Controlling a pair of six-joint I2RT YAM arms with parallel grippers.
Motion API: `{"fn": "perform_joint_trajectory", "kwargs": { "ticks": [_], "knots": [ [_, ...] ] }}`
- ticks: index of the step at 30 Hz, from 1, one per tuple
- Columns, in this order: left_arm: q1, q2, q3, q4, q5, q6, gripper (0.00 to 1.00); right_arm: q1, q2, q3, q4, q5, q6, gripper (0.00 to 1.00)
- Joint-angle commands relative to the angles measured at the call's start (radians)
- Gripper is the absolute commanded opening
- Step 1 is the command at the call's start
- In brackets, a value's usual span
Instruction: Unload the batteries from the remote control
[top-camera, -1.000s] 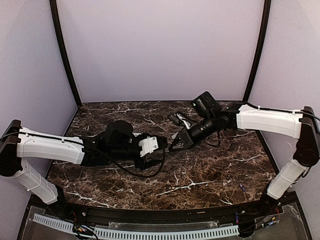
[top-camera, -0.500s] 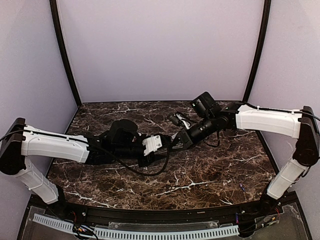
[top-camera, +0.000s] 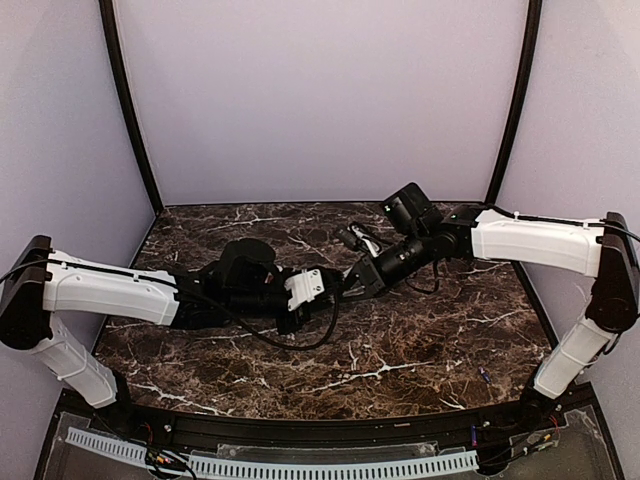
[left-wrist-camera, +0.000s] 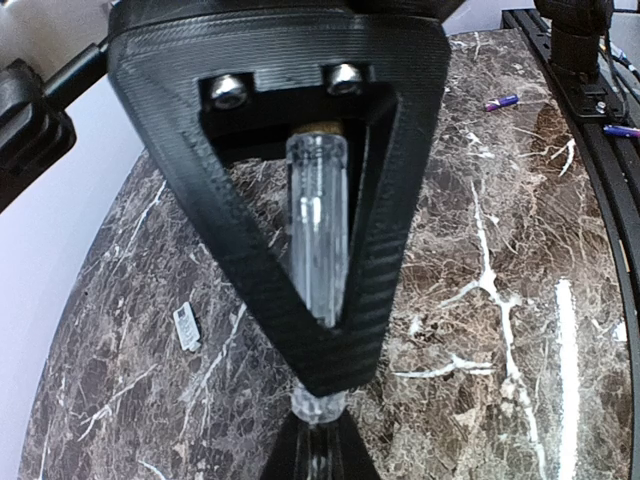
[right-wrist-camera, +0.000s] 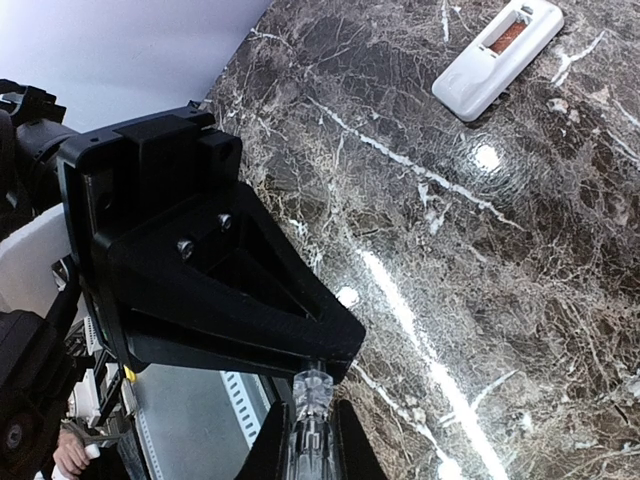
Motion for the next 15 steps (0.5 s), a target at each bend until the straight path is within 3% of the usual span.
{"fn": "perform_joint_trajectory", "kwargs": {
  "ticks": [1, 7, 13, 15],
  "knots": [
    [-0.002, 0.004, 0.026, 0.017, 0.002, -0.015, 0.01, 0.011, -0.003, 0.009, 0.033, -0.010, 0.008, 0.00],
    [-0.003, -0.014, 0.011, 0.022, -0.004, -0.027, 0.00, 0.011, -0.005, 0.002, 0.034, 0.008, 0.008, 0.01],
    [-0.002, -0.039, -0.002, 0.010, -0.008, -0.043, 0.00, 0.011, -0.026, 0.011, 0.011, 0.067, -0.001, 0.45],
    [-0.002, -0.052, -0.012, 0.010, -0.018, -0.054, 0.00, 0.010, -0.037, 0.023, -0.011, 0.101, -0.013, 0.56]
  ]
}}
